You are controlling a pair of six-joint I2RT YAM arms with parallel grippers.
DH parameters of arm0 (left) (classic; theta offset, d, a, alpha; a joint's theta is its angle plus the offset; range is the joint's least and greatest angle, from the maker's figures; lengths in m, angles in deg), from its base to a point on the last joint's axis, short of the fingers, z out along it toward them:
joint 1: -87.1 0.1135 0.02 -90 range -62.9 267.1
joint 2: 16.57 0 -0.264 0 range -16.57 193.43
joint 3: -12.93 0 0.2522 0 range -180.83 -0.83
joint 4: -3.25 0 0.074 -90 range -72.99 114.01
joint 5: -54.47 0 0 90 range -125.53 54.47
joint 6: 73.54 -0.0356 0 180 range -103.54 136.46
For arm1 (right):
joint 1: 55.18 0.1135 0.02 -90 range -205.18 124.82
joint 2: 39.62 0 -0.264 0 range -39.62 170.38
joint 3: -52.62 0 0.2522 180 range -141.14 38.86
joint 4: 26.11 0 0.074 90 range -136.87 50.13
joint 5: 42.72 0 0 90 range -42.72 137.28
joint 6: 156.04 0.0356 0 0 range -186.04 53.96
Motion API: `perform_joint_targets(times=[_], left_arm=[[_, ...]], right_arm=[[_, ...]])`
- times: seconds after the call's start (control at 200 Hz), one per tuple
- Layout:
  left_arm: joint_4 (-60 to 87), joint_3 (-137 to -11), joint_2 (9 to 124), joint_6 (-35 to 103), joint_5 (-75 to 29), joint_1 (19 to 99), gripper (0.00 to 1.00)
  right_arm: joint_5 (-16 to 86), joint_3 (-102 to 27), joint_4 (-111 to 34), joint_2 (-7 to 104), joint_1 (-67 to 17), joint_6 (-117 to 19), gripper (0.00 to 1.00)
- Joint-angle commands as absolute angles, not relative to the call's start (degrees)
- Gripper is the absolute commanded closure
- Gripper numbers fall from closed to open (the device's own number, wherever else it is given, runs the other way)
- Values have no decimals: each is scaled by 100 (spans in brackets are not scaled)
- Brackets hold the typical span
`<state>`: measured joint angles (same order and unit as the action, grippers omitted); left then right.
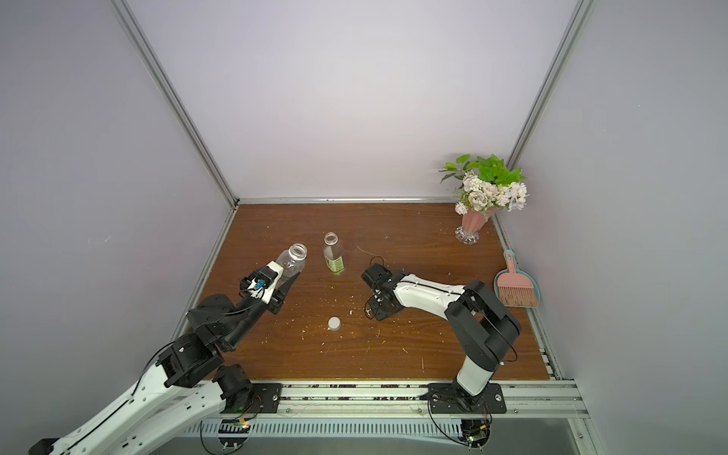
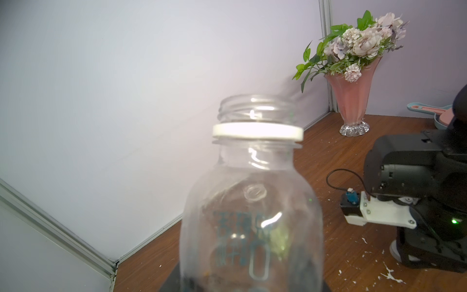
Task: Screw on the bottle caps
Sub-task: Move the bottle cap to the center of the board, then screw the bottle cap onto the plastic bottle.
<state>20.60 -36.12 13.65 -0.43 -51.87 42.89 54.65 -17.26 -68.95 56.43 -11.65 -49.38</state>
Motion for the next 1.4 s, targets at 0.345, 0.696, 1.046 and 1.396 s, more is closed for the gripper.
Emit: perform_joint_targets(times=[0.345,0.696,1.046,1.396], left_arm=[[1693,-3634,1775,125,-4847,4350,99],[1674,-3644,1797,133,-4833,4358,99],[1695,-3625,1762,121,-4866,4359,99],[1701,-3608,1737,125,-4878,4360,99]], right_arm=[[5440,-1677,-6984,5279,-1428,-4817,39],[5318,-1652,-6963,5314,-1492,-4837,39],[5194,-1638,-6913,5501,-1498,-4817,42],[5143,-1620,-6891,5579,-1501,-4818,48]])
